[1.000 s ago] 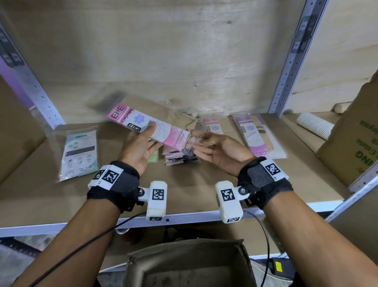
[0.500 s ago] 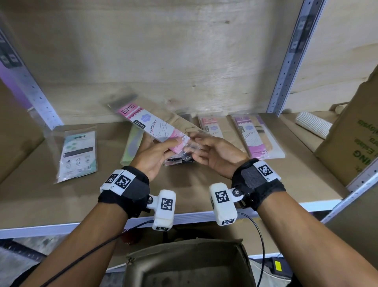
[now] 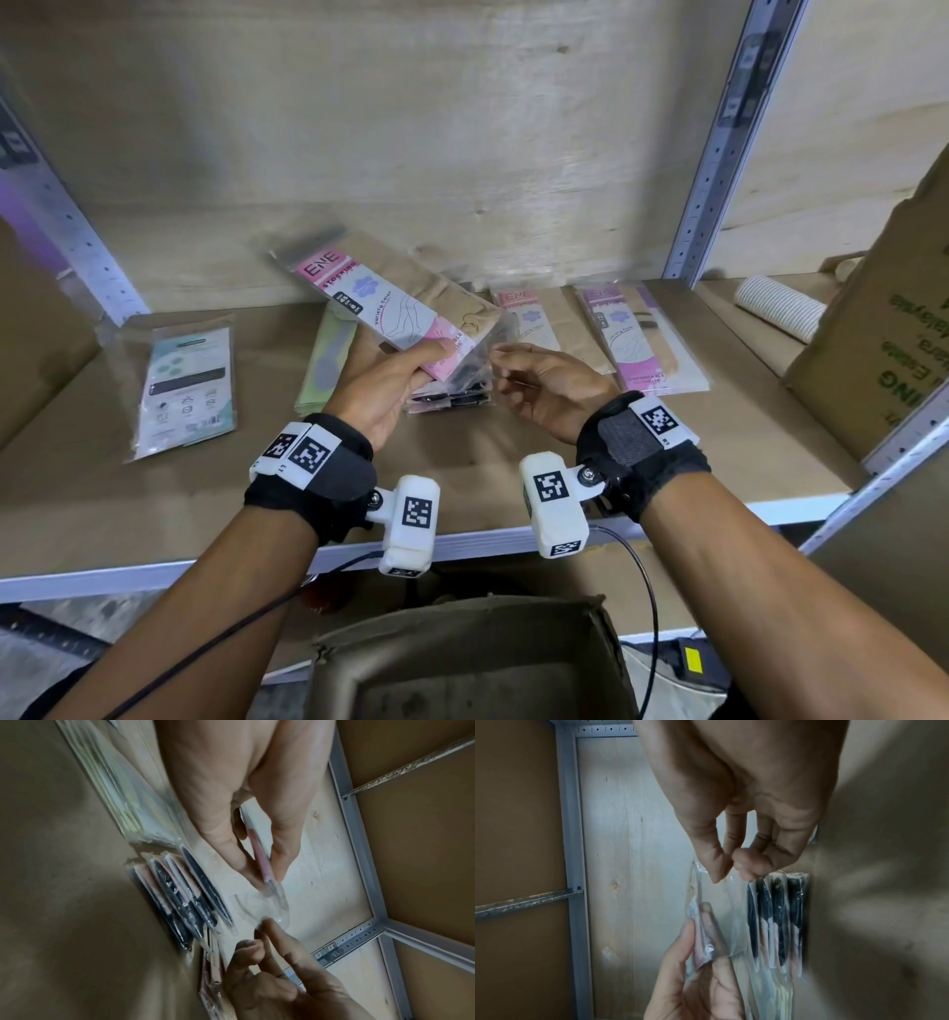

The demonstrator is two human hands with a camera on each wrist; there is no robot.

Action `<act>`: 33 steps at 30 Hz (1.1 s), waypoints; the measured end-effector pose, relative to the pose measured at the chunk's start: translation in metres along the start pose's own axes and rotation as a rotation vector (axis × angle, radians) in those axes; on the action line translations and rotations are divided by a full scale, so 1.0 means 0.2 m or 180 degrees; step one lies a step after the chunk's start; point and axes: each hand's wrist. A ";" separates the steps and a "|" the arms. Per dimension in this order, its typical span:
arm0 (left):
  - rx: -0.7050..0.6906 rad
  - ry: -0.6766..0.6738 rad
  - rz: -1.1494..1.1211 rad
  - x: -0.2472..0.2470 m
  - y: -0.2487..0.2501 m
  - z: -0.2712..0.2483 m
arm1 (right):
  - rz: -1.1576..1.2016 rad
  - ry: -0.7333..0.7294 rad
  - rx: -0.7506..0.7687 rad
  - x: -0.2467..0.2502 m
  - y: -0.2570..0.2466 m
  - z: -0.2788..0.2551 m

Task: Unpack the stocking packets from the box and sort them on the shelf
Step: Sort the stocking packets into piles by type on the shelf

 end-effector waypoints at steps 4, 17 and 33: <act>0.0019 -0.0132 0.0005 0.00 0.02 -0.01 | 0.0183 -0.0097 -0.0005 -0.03 -0.02 -0.02; 0.0007 -0.0506 0.1076 0.08 0.08 -0.03 | 0.0340 -0.0367 -0.0329 -0.01 -0.14 -0.06; 0.0791 -0.1584 0.2215 0.23 0.14 -0.12 | -0.1563 -0.0390 -0.0602 -0.03 -0.01 -0.11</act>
Point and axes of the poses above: each hand's wrist, its own z-axis towards the middle knuckle, its own x-axis out of the back of the hand, y = z × x, and after that the axes turned 12 degrees about z, right-handed
